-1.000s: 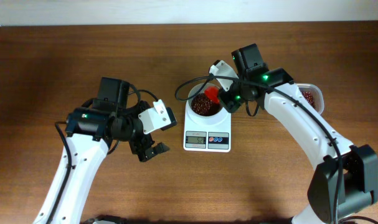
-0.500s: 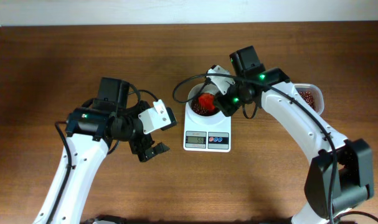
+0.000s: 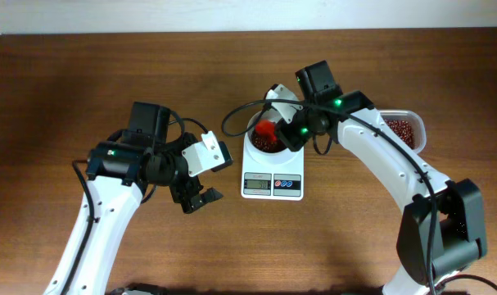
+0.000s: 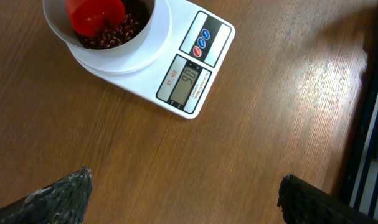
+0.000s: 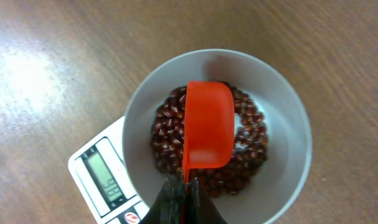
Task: Scoop and weigh 50g on scale
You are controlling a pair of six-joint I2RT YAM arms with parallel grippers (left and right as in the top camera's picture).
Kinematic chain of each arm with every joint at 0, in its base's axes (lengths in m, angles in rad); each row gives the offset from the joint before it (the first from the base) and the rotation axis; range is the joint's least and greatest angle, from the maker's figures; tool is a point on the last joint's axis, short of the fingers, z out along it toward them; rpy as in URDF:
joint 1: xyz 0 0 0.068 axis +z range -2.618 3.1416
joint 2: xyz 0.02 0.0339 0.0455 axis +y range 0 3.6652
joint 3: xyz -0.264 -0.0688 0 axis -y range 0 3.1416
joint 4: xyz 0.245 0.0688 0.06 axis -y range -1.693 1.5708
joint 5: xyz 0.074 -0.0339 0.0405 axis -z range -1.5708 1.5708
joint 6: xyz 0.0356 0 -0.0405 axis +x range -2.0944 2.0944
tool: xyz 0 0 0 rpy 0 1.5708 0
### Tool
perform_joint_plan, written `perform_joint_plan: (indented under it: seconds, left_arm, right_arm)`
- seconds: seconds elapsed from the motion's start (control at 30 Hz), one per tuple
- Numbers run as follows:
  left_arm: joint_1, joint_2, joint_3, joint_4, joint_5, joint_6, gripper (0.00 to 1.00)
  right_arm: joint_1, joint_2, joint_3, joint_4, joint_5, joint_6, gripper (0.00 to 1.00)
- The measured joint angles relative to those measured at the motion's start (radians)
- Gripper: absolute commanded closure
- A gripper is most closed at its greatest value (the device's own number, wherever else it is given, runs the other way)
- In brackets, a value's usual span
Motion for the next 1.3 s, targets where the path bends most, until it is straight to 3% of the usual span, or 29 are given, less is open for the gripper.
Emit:
perform_joint_plan:
  seconds: [0.23,0.5,0.77,1.3]
  left_arm:
    - [0.0,0.0,0.0,0.0,0.0,0.0,0.01]
    - [0.0,0.0,0.0,0.0,0.0,0.0,0.01]
    - [0.0,0.0,0.0,0.0,0.0,0.0,0.01]
    - [0.0,0.0,0.0,0.0,0.0,0.0,0.01]
  right_arm:
    - [-0.009,0.001,0.0,-0.041,-0.18,0.021,0.96]
    - [-0.129,0.001,0.0,-0.041,-0.285,0.11,0.96]
    - [-0.136,0.008,0.0,-0.041,-0.152,0.123,0.96]
    - [-0.155,0.008,0.0,-0.084,-0.14,0.123,0.96]
